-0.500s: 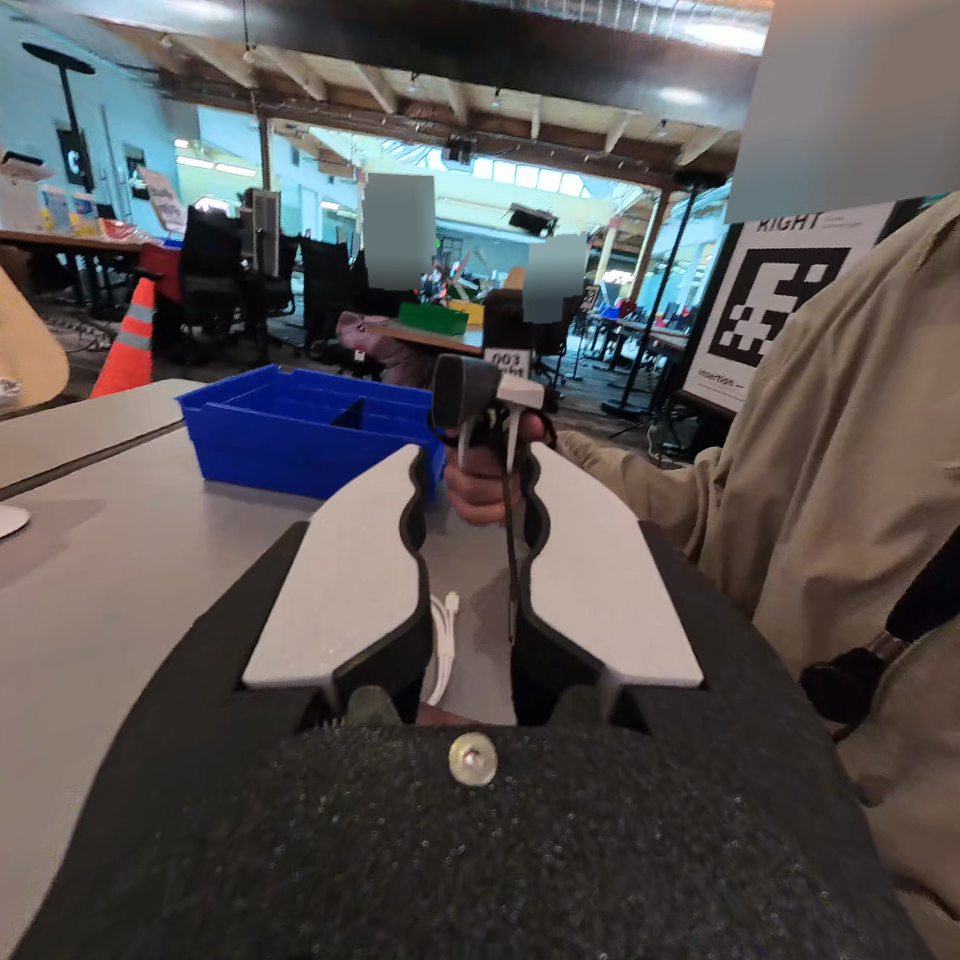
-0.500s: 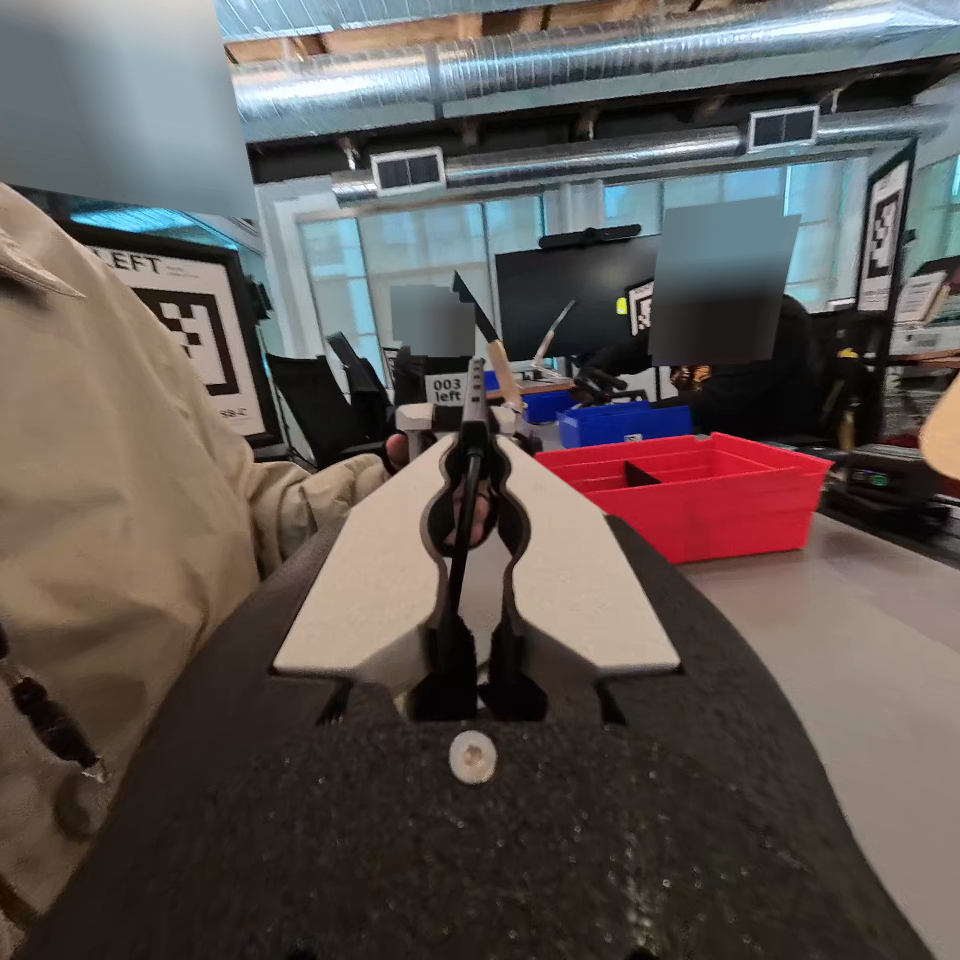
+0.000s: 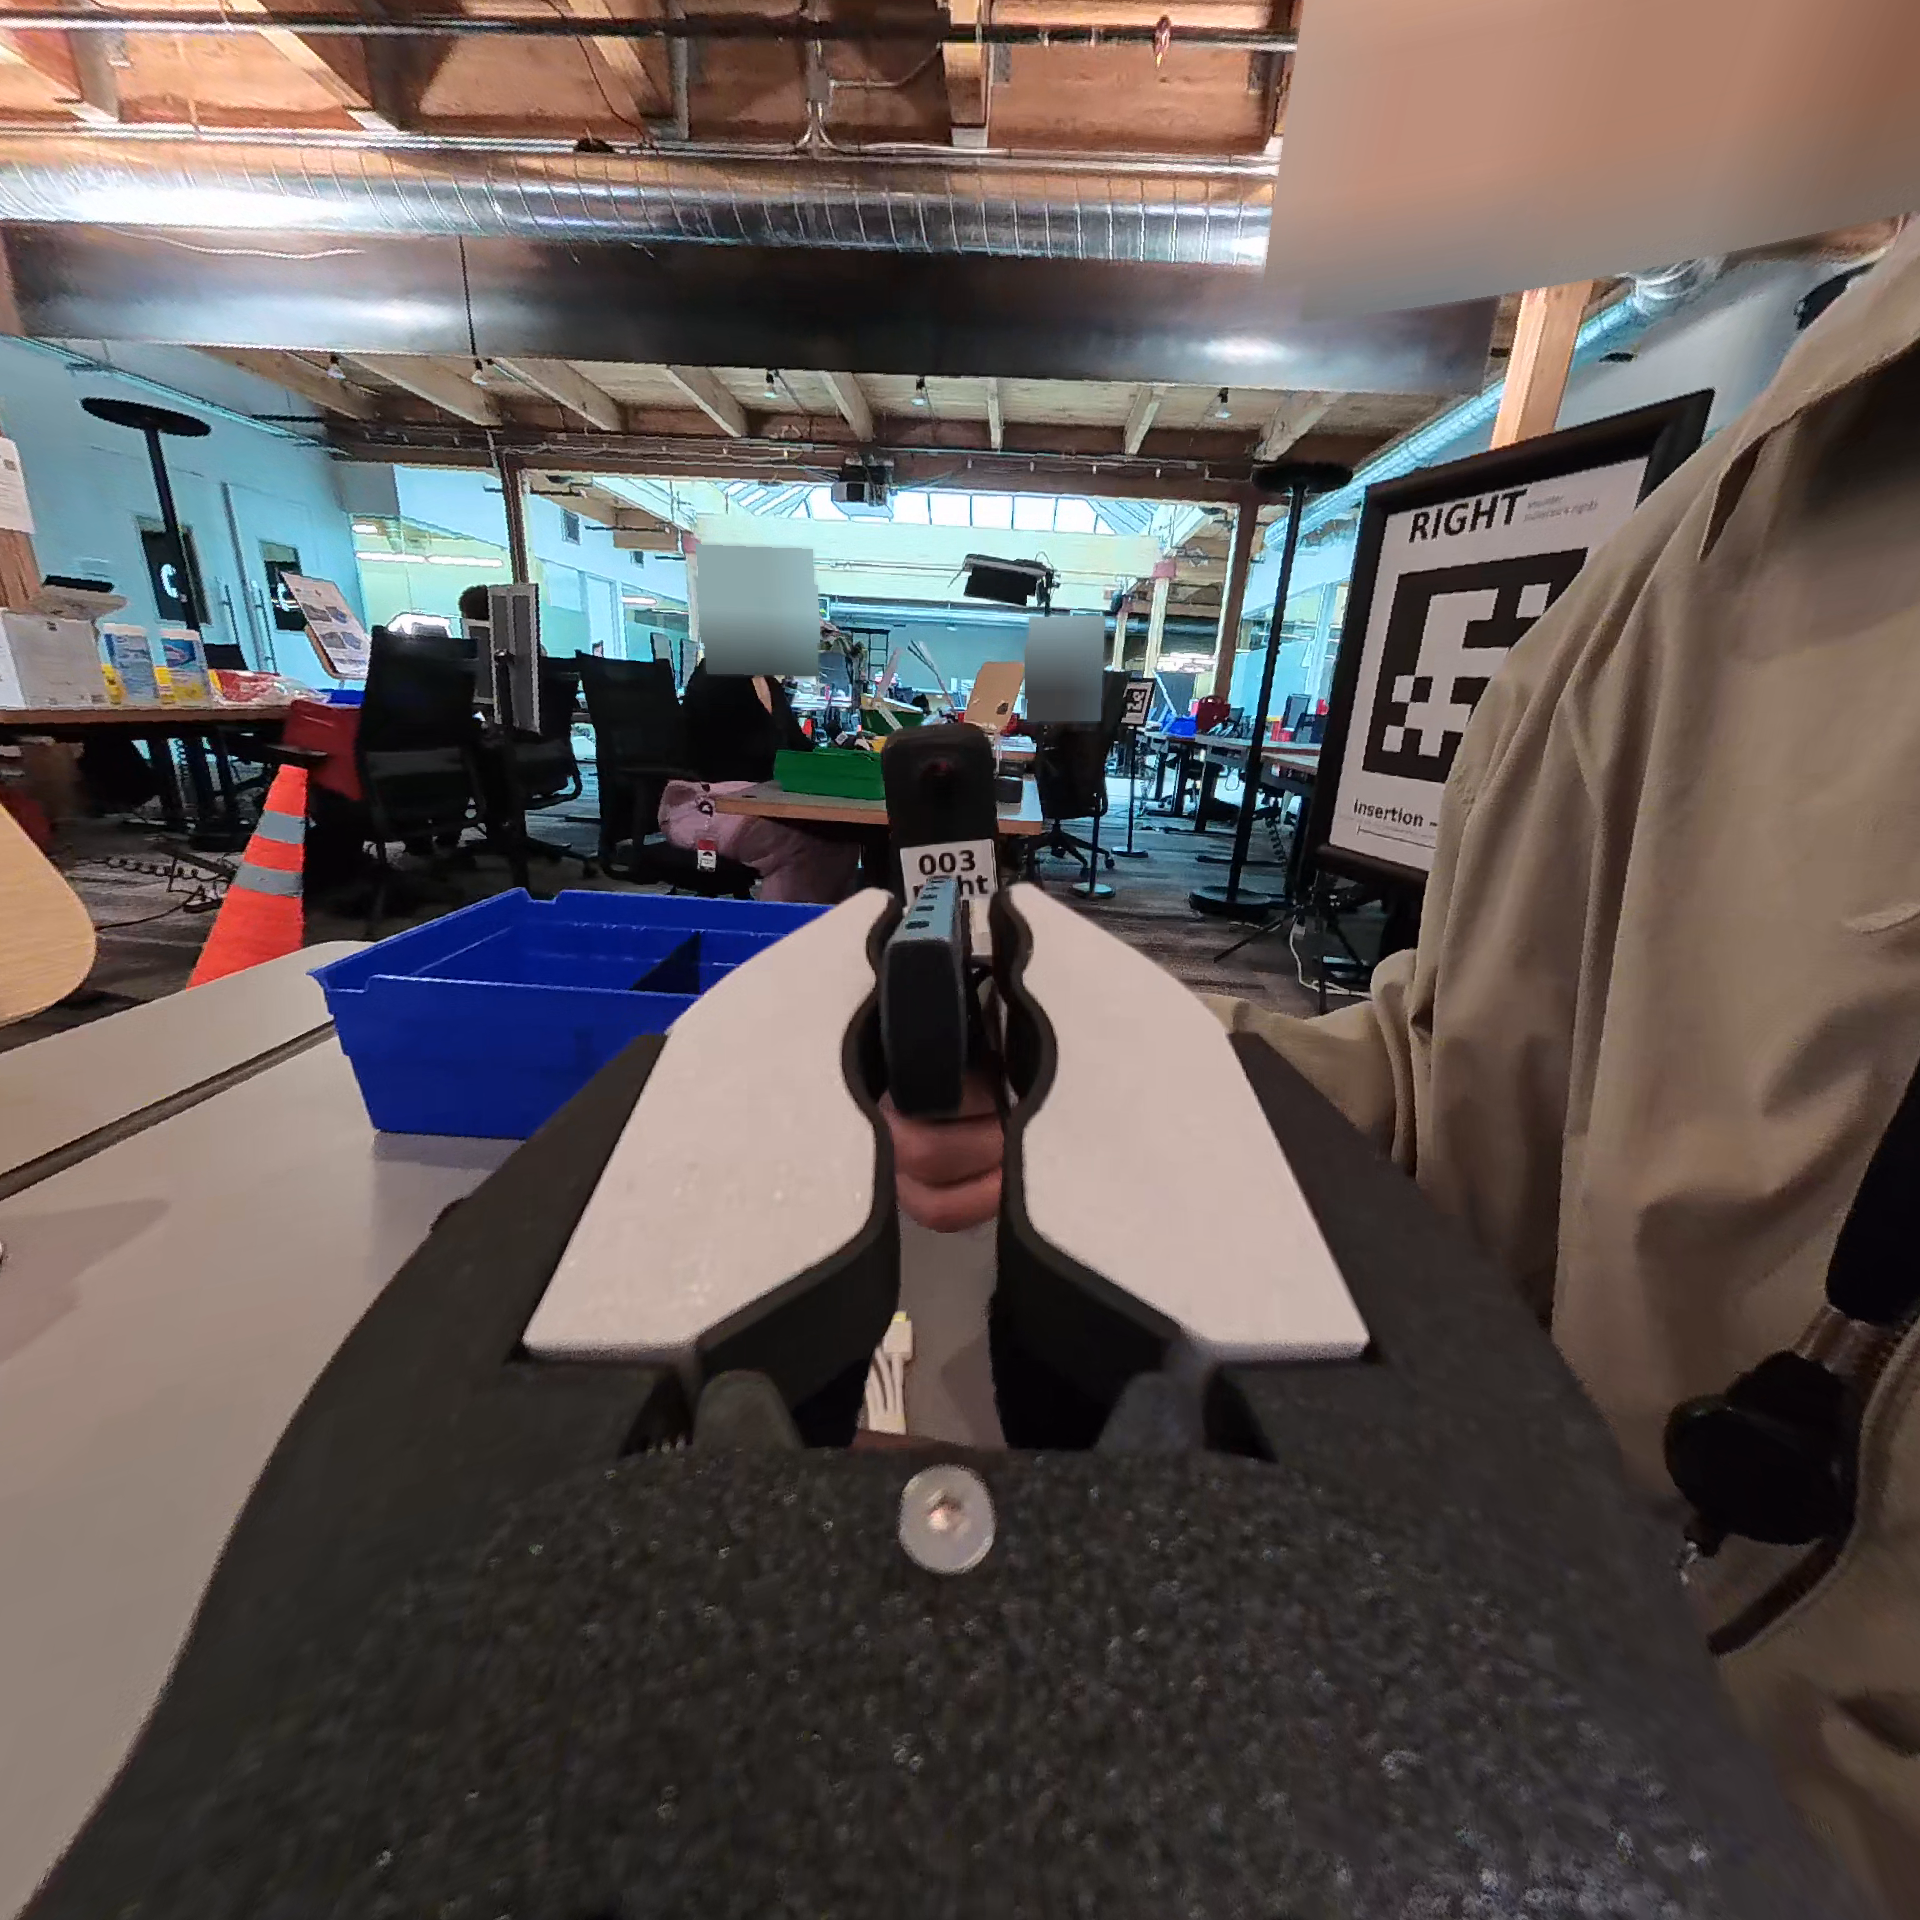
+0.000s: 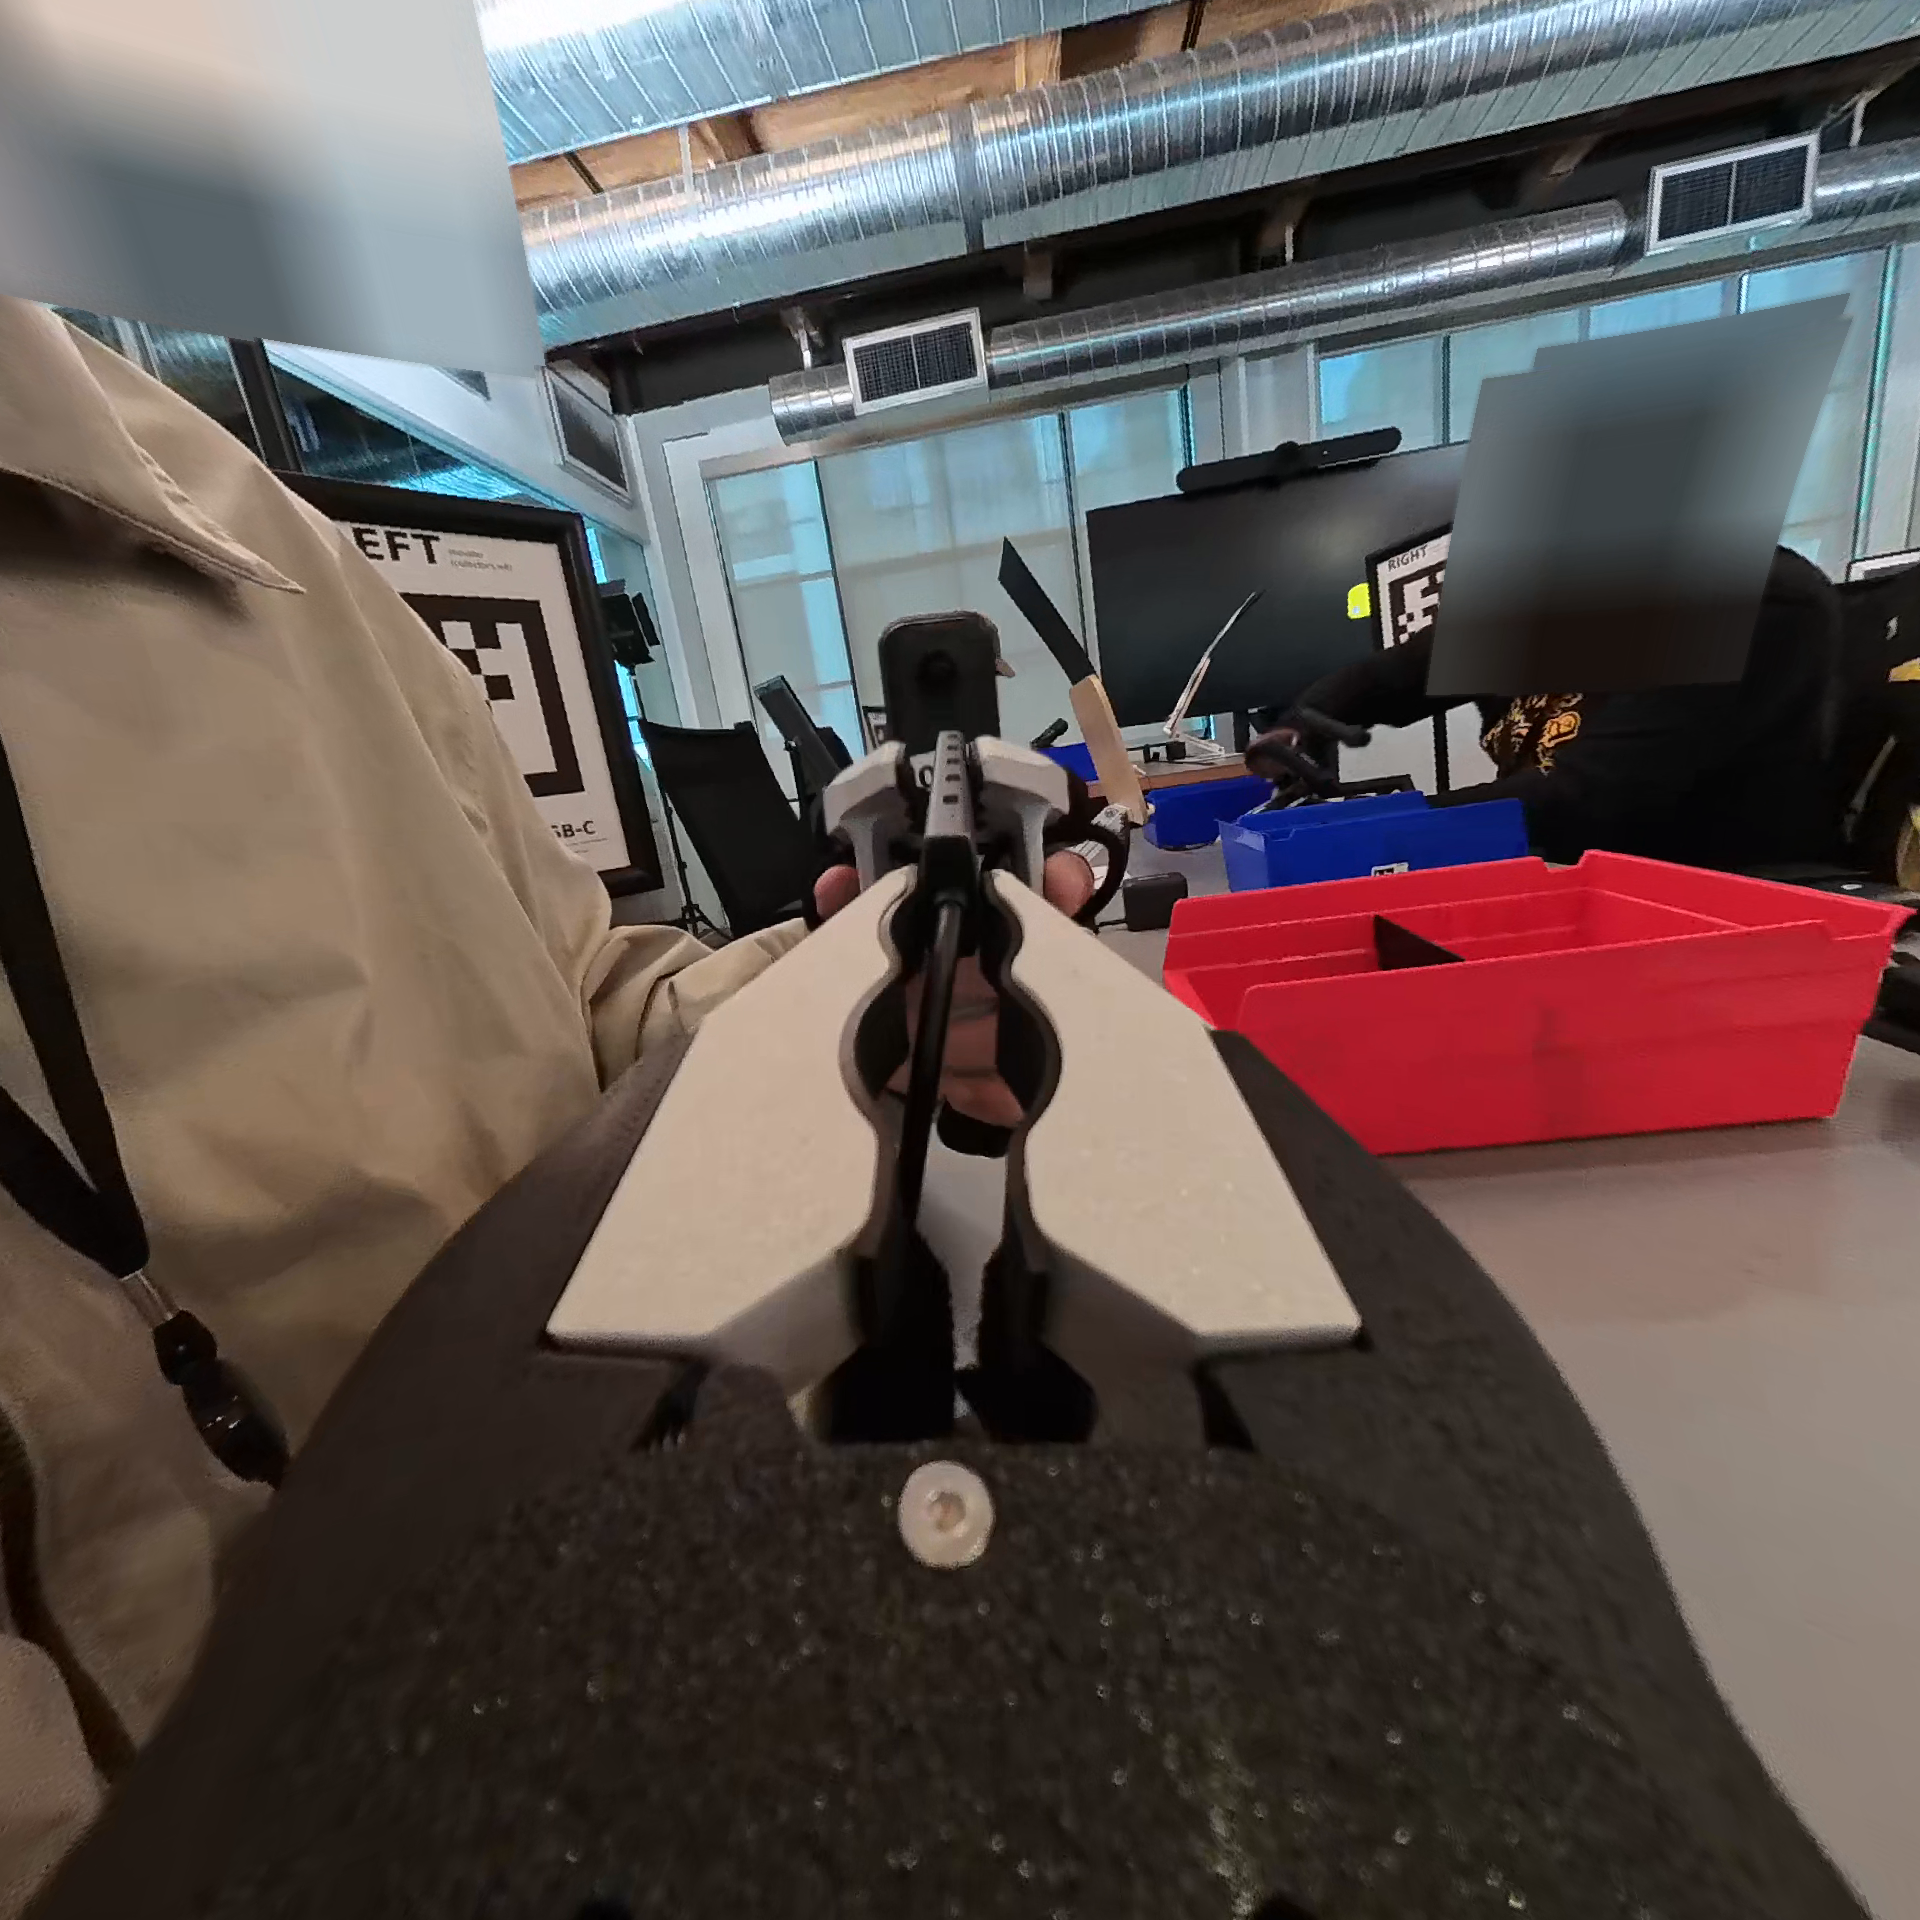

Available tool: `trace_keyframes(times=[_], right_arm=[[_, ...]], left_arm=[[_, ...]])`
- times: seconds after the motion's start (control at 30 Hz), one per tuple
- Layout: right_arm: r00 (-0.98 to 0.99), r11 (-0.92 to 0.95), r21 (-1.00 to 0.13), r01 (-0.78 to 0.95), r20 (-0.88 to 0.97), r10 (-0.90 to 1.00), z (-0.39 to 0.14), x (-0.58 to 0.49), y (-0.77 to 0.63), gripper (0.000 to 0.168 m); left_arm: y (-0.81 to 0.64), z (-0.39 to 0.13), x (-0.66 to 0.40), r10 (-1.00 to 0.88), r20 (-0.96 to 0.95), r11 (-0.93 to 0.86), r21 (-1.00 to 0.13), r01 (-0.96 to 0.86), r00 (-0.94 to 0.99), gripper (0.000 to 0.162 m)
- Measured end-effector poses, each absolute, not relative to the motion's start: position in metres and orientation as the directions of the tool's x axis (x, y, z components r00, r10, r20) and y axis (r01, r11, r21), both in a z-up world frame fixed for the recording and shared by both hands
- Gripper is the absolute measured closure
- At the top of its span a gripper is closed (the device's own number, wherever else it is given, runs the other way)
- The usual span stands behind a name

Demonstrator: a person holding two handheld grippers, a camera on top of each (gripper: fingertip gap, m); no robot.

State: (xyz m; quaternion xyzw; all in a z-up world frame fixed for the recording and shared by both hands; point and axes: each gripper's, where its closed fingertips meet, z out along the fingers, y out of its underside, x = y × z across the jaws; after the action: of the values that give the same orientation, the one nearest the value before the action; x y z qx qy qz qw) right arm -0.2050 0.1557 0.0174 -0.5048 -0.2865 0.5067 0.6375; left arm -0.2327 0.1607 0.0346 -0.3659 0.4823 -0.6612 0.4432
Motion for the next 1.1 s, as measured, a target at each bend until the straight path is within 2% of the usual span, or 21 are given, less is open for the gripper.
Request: trace_keyframes(times=[0.13,0.53,0.67,0.77,0.83,1.0,1.1], right_arm=[[0.305,-0.033,-0.935,-0.352,-0.148,0.941,0.016,-0.208,0.153,0.16],[0.332,-0.025,-0.941,-0.337,-0.144,0.932,0.014,-0.199,0.157,0.161],[0.299,-0.027,-0.917,-0.398,-0.157,0.941,0.021,-0.198,0.154,0.161],[0.284,-0.03,-0.888,-0.458,-0.178,0.942,0.028,-0.192,0.154,0.161],[0.283,-0.029,-0.888,-0.459,-0.177,0.943,0.028,-0.191,0.154,0.161],[0.236,-0.046,-0.83,-0.556,-0.21,0.949,0.035,-0.189,0.152,0.161],[0.206,-0.057,-0.799,-0.599,-0.223,0.953,0.038,-0.192,0.151,0.161]], left_arm=[[0.158,0.029,-0.231,-0.94,0.048,-0.123,-0.971,0.203,-0.339,0.151],[0.16,0.005,-0.222,-0.946,0.057,-0.08,-0.995,0.06,-0.319,0.152],[0.156,0.013,-0.221,-0.953,0.019,-0.055,-0.992,0.111,-0.303,0.152],[0.153,0.021,-0.223,-0.96,-0.001,-0.05,-0.984,0.172,-0.28,0.14],[0.153,0.023,-0.223,-0.96,0.011,-0.063,-0.982,0.178,-0.278,0.139],[0.157,0.037,-0.227,-0.967,0.025,-0.107,-0.943,0.316,-0.252,0.151],[0.154,0.044,-0.229,-0.975,-0.005,-0.083,-0.92,0.384,-0.222,0.151]])
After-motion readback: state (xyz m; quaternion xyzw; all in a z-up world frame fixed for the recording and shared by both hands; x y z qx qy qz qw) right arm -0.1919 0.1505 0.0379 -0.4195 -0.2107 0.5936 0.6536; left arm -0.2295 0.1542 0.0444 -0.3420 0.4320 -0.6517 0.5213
